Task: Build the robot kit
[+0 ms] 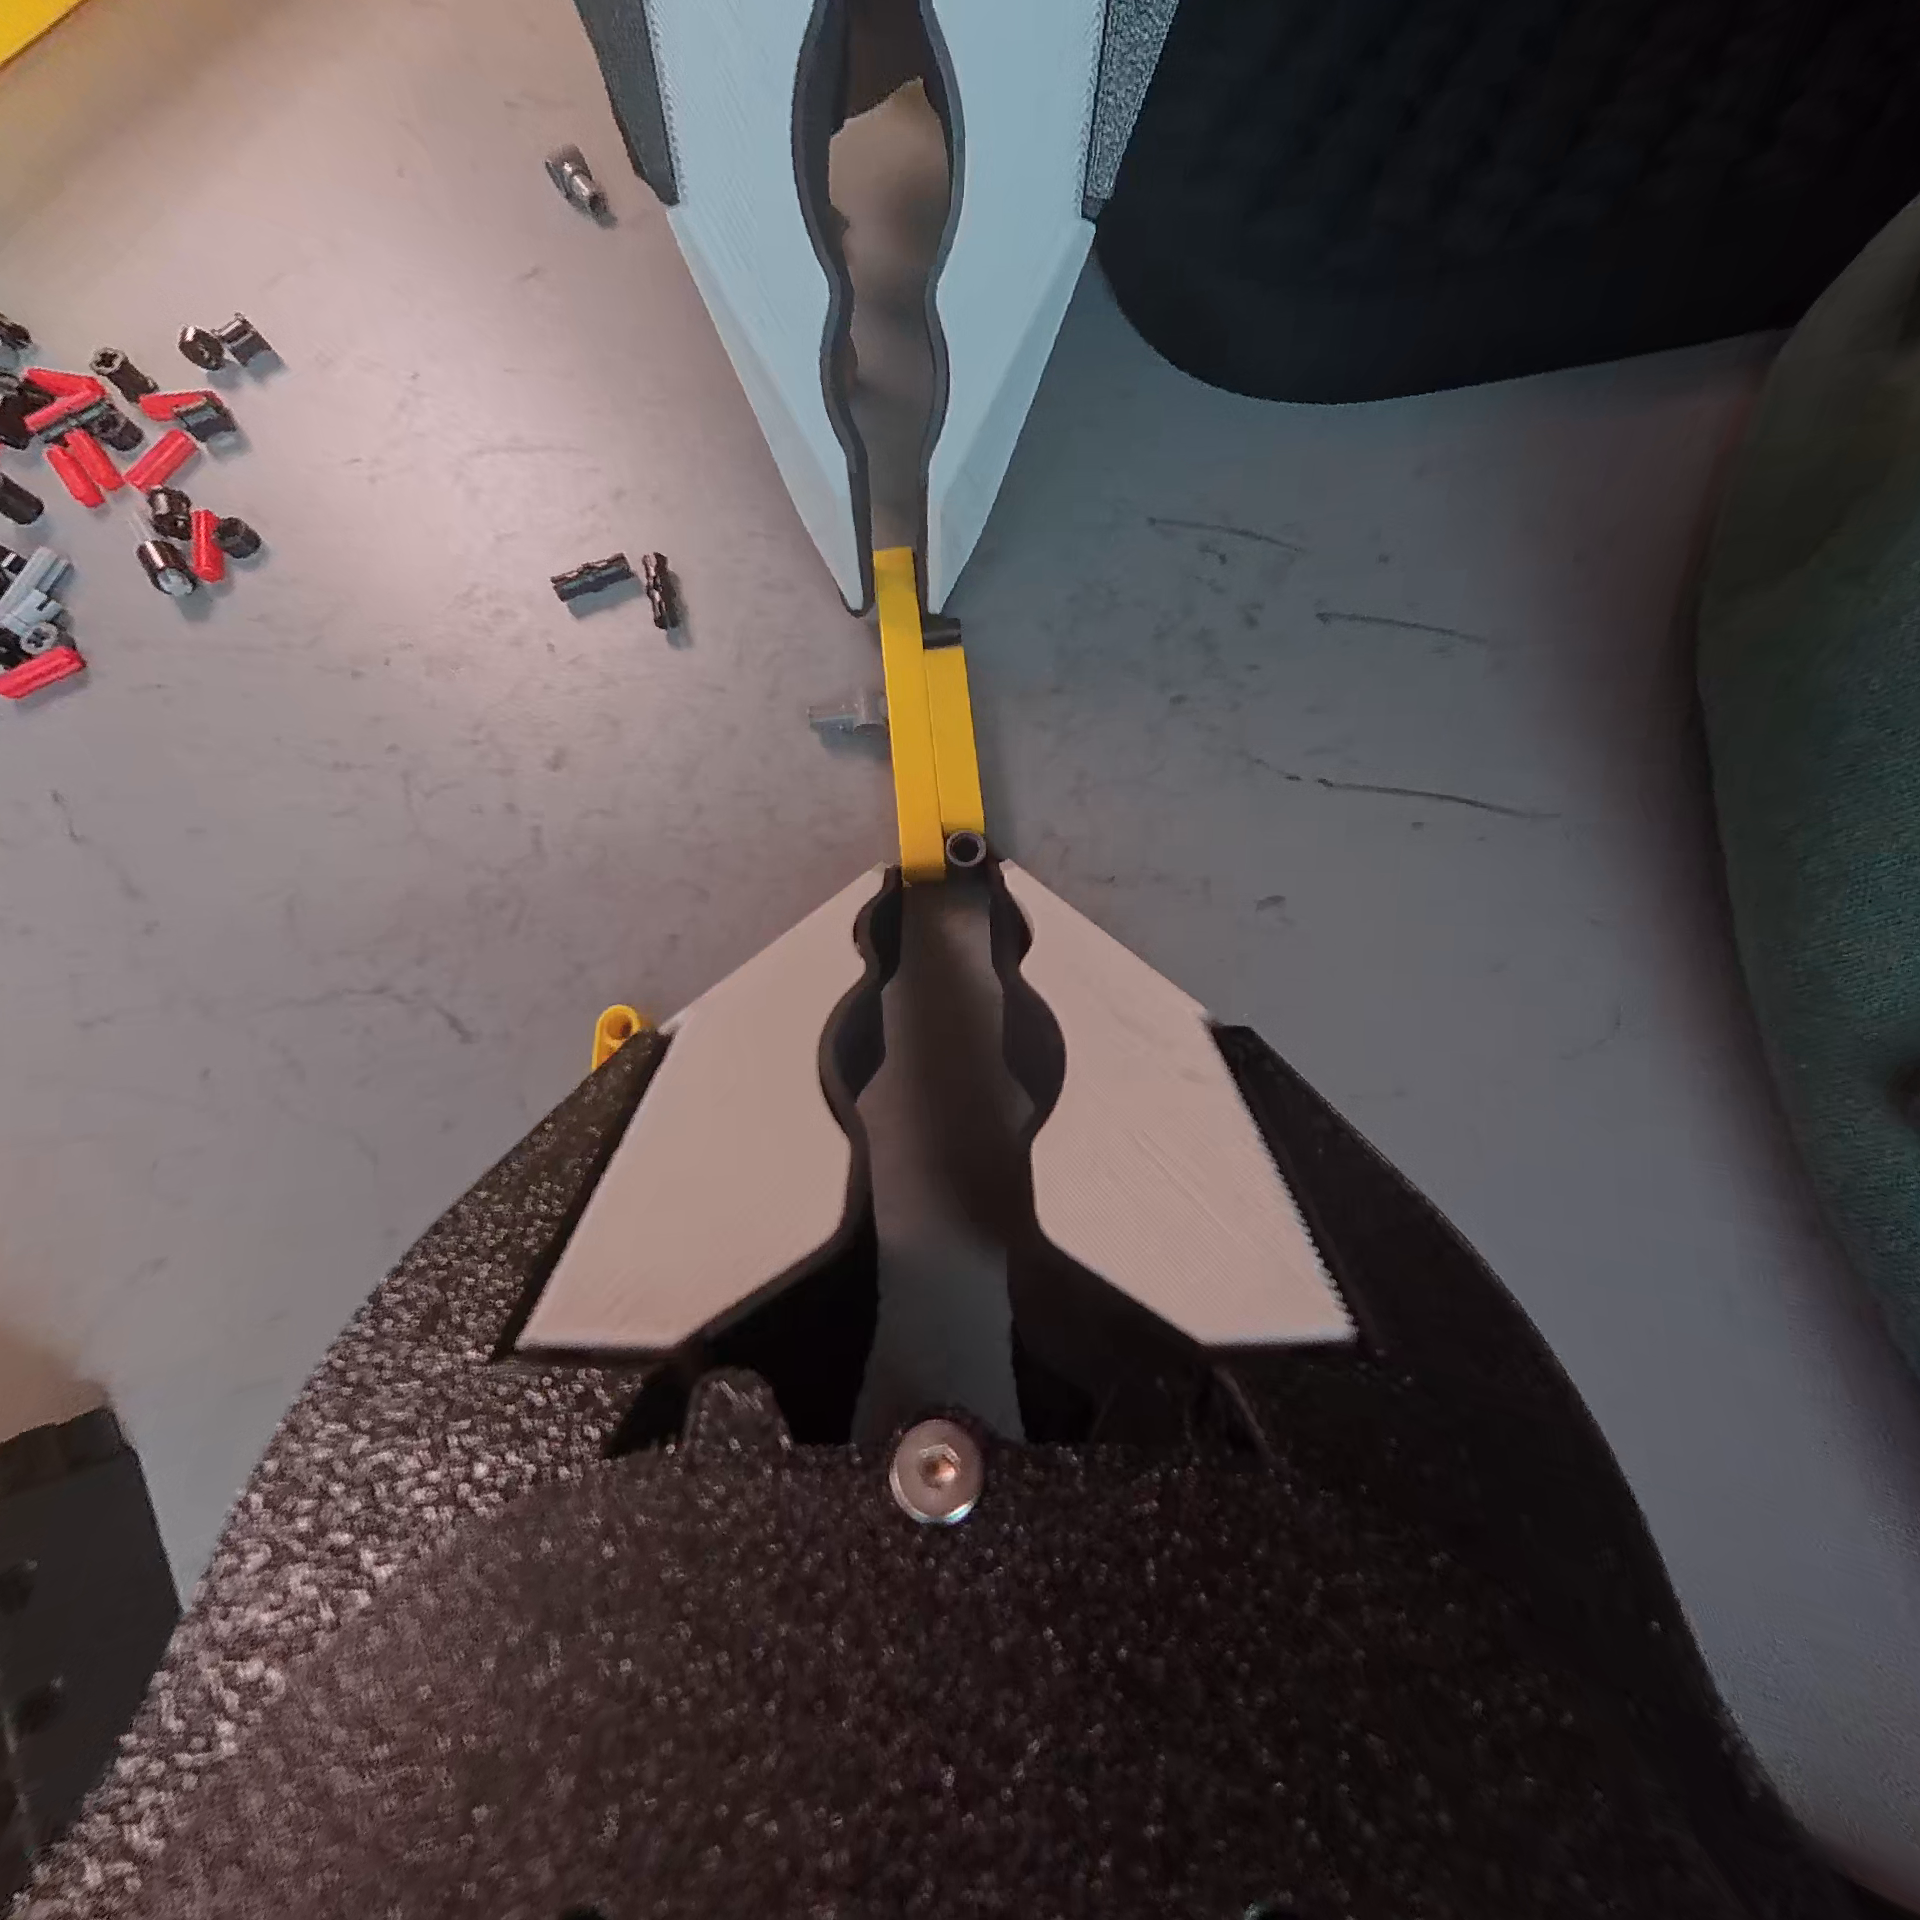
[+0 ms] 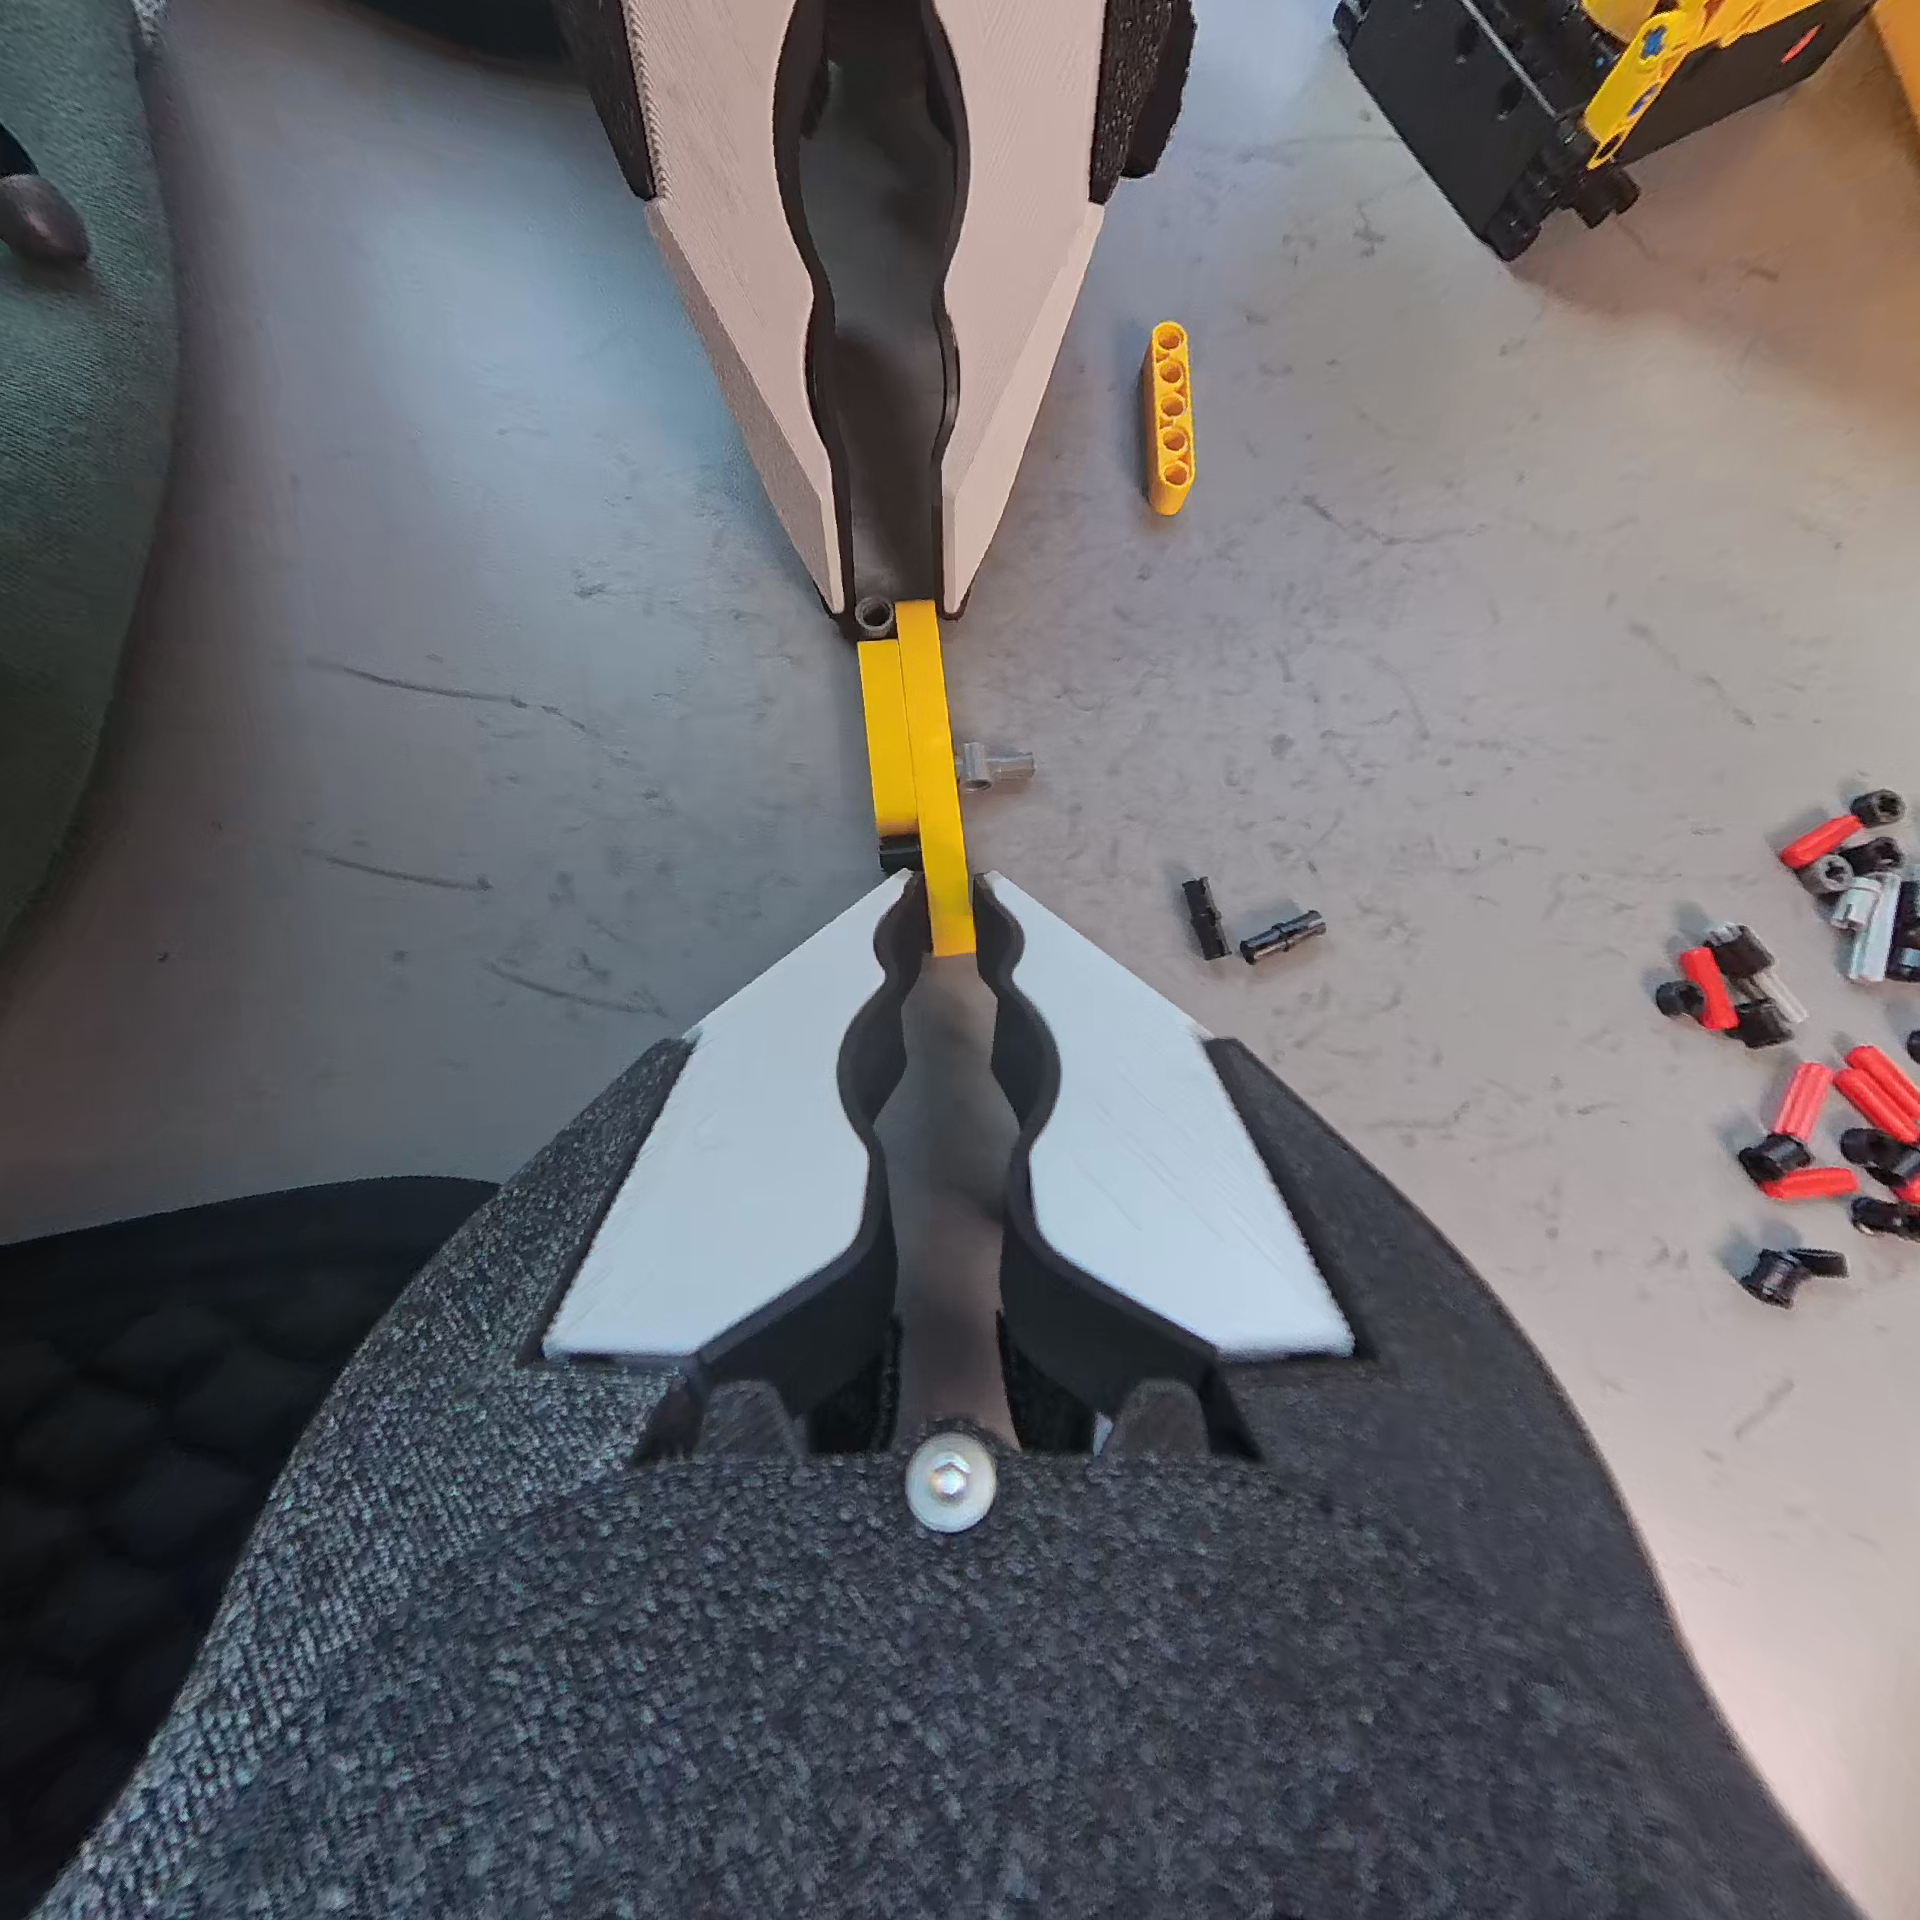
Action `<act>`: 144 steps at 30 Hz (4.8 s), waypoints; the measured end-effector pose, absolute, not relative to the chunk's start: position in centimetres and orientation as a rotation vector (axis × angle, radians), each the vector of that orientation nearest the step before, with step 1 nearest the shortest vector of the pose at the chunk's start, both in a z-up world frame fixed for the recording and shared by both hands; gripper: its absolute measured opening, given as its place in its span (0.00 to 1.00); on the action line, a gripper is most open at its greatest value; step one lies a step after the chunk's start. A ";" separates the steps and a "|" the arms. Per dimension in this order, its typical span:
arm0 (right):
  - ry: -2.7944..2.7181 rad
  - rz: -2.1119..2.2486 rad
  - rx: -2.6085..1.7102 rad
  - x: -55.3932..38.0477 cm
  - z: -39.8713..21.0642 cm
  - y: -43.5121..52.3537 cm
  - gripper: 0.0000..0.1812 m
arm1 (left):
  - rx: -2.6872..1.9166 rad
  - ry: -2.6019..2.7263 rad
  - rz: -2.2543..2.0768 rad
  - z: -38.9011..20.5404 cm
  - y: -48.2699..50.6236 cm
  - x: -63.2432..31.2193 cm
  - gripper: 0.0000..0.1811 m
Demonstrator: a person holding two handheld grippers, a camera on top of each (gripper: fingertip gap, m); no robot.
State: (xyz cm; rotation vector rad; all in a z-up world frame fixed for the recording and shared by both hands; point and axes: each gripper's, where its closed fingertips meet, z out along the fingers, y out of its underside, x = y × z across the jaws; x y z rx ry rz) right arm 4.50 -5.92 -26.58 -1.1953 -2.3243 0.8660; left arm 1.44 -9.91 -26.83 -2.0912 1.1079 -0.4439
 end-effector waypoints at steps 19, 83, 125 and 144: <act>-2.322 0.906 -1.143 4.7 -26.1 -6.4 0.04 | -2.030 0.939 -0.342 -24.7 -8.9 -2.4 0.12; -2.096 1.068 -1.293 3.9 -24.3 -5.4 0.06 | -1.764 1.288 0.269 -24.9 -6.7 1.4 0.05; -2.384 0.854 -1.220 2.7 -26.4 -2.3 0.02 | -1.876 0.732 -0.557 -21.0 -7.0 0.3 0.10; -2.232 0.923 -0.799 1.6 -19.5 -7.7 0.03 | -1.829 0.705 -0.712 -19.6 -7.8 2.4 0.04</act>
